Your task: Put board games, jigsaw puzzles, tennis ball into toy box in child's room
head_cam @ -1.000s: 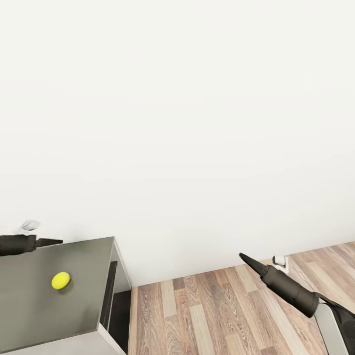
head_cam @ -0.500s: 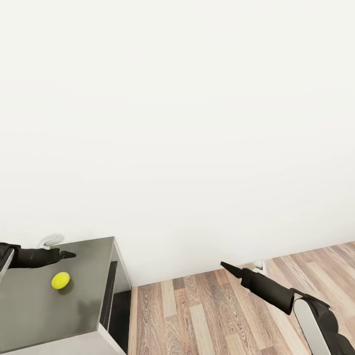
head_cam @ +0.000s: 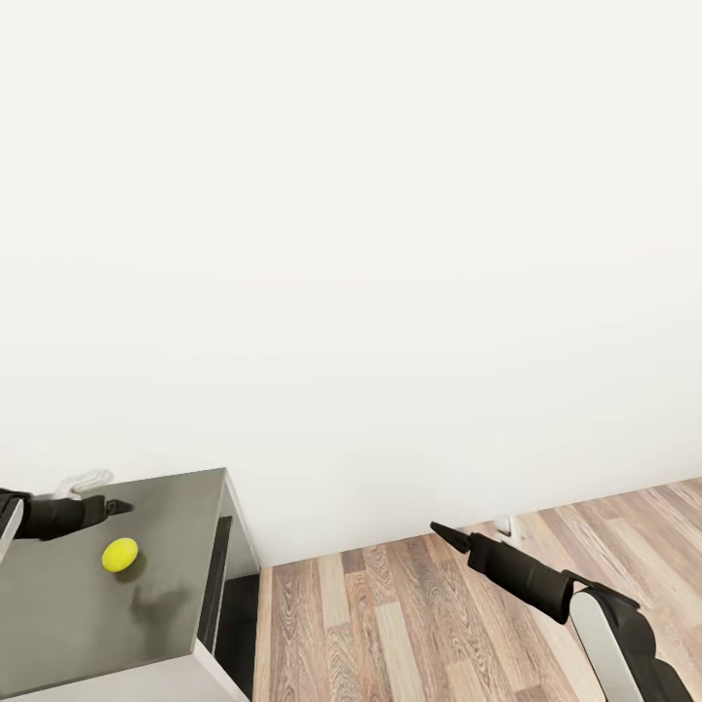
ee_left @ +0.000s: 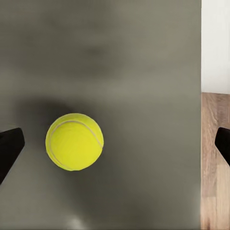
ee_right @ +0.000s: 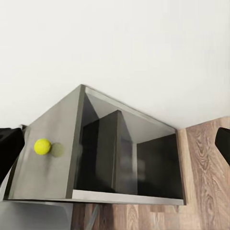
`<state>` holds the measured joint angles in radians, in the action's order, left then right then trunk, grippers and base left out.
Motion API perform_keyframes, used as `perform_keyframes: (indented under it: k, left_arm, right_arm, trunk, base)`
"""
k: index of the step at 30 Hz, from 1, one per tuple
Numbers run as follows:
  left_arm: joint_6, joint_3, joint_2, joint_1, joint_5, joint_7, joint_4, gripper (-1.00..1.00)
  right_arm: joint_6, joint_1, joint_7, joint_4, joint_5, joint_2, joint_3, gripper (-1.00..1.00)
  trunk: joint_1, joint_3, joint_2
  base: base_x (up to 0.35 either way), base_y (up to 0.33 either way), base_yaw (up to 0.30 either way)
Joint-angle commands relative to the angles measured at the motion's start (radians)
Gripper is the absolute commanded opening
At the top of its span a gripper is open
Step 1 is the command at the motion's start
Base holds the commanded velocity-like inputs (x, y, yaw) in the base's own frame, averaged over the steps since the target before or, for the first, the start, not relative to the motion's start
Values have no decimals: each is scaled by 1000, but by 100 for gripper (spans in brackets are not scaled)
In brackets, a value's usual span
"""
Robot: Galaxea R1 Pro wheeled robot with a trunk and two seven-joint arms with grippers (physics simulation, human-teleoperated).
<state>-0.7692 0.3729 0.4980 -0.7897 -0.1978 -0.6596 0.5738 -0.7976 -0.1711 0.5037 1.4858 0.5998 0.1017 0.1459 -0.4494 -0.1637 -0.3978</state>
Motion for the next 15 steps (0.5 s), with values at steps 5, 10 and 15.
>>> perform_keyframes:
  k: [5,10,15]
  left_arm:
    - [-1,9,-35,-2,-15,8,0,100]
    - [0,10,-43,-2,-15,16,0,100]
    - [1,11,-46,-2,-16,18,0,100]
  right_arm:
    - [-5,-1,0,-5,0,0,1,100]
    - [-6,-1,-1,-6,1,0,1,100]
    - [-7,-1,-1,-3,1,0,0,100]
  trunk:
    - [-1,-2,-2]
    - [-1,-2,-2]
    - [-1,-2,-2]
  base:
    - [0,0,0]
    - [11,1,0]
    - [110,64,0]
